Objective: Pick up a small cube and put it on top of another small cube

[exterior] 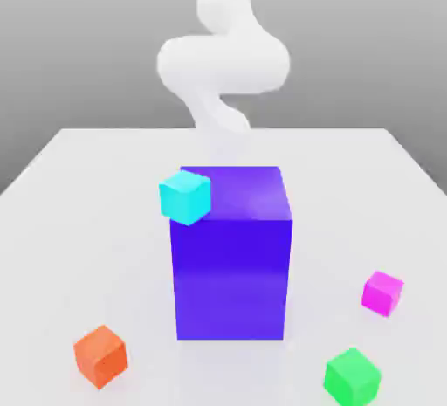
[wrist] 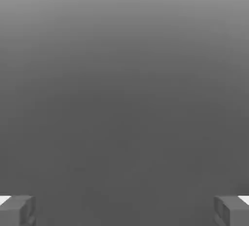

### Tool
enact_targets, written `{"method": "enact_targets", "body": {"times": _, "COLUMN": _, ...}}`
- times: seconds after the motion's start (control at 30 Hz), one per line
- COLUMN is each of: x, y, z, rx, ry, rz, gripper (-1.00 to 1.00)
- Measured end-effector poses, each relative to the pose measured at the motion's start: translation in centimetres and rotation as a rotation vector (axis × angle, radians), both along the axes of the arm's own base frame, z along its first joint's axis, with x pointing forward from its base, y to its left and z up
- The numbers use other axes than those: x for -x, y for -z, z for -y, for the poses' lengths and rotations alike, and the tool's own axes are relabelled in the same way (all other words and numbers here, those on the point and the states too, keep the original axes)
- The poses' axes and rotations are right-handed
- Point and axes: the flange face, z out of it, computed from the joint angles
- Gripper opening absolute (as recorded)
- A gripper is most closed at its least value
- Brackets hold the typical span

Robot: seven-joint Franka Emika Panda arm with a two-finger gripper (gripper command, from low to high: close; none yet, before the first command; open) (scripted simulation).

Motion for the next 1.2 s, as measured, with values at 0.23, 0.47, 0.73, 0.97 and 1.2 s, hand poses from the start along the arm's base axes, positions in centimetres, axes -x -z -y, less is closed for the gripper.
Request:
{"method": "enact_targets", "body": {"times": 0.23, "x": -4.9, "y": 15.3, "z": -9.5, "rx": 0.094, "ry": -0.225, "rz": -0.221, "gripper": 0.0}}
{"method": "enact_targets", "body": {"times": 0.47, "x": -2.5, "y": 30.8, "z": -18.0, "rx": 0.193, "ry": -0.462, "rz": -0.427, "gripper": 0.0}}
{"method": "enact_targets", "body": {"times": 0.73, "x": 7.3, "y": 46.2, "z": -23.8, "rx": 0.306, "ry": -0.739, "rz": -0.648, "gripper": 0.0}}
{"method": "enact_targets", "body": {"times": 0.97, "x": 8.1, "y": 53.4, "z": -23.8, "rx": 0.311, "ry": -0.755, "rz": -0.669, "gripper": -1.0}}
{"method": "enact_targets", "body": {"times": 1.2, "x": 8.1, "y": 53.3, "z": -23.8, "rx": 0.311, "ry": -0.755, "rz": -0.669, "gripper": -1.0}}
